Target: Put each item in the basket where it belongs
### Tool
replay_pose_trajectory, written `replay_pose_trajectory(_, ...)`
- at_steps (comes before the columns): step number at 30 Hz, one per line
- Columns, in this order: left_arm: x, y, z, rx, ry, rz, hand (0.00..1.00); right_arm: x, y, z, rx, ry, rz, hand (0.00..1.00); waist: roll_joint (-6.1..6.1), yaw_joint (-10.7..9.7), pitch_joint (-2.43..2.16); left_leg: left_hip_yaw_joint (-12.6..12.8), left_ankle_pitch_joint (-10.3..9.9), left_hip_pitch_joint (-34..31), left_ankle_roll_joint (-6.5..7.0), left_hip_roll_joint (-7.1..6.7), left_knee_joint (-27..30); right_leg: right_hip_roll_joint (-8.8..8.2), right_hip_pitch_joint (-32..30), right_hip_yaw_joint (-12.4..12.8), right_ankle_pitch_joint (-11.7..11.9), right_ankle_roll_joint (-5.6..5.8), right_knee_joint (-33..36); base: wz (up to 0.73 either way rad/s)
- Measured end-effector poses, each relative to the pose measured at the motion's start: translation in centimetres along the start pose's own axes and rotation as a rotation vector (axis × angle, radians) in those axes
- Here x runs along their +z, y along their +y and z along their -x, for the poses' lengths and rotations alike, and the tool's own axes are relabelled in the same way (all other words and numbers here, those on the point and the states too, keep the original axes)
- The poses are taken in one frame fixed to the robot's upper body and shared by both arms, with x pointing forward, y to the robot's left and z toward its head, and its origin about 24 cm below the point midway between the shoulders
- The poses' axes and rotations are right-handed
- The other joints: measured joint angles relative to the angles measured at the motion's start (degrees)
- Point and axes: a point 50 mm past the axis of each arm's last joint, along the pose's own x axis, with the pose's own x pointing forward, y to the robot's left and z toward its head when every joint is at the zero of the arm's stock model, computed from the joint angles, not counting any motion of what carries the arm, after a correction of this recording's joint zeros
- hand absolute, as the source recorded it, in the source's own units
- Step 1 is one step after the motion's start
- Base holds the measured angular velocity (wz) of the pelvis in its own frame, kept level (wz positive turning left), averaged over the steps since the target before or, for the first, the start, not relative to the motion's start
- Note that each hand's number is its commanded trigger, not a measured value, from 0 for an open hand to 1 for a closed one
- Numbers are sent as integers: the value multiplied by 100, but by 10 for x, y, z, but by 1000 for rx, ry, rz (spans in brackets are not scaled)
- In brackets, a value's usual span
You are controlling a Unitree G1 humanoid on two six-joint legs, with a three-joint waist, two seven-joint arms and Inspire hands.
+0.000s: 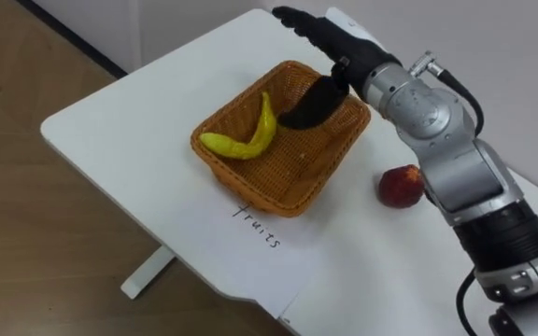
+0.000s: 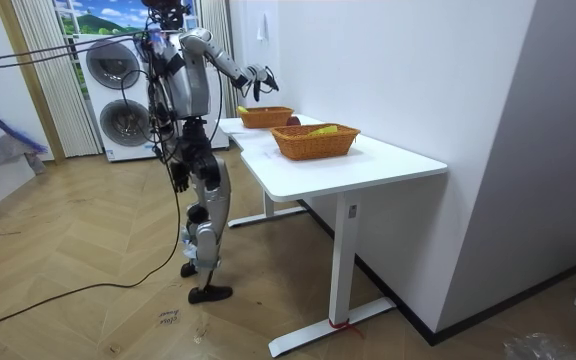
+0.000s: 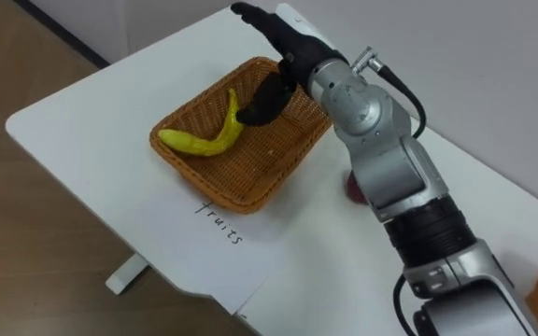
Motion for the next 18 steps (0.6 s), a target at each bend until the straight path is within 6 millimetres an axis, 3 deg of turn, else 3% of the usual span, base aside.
replay_pose_trajectory(8, 2, 2, 1, 7, -20, 0, 0, -5, -14, 5, -49, 33, 103, 0, 102, -166, -2, 158, 0, -10, 0, 12, -10, 10, -87, 170, 0, 0, 1, -10)
replay_pose_trajectory(18, -11, -6, 4, 2, 5, 15, 0, -30, -43, 22, -191, 80, 9, 0, 396, -628, -74, 323, 5, 198, 7, 20, -43, 1, 33, 380, 1, 2, 4, -9)
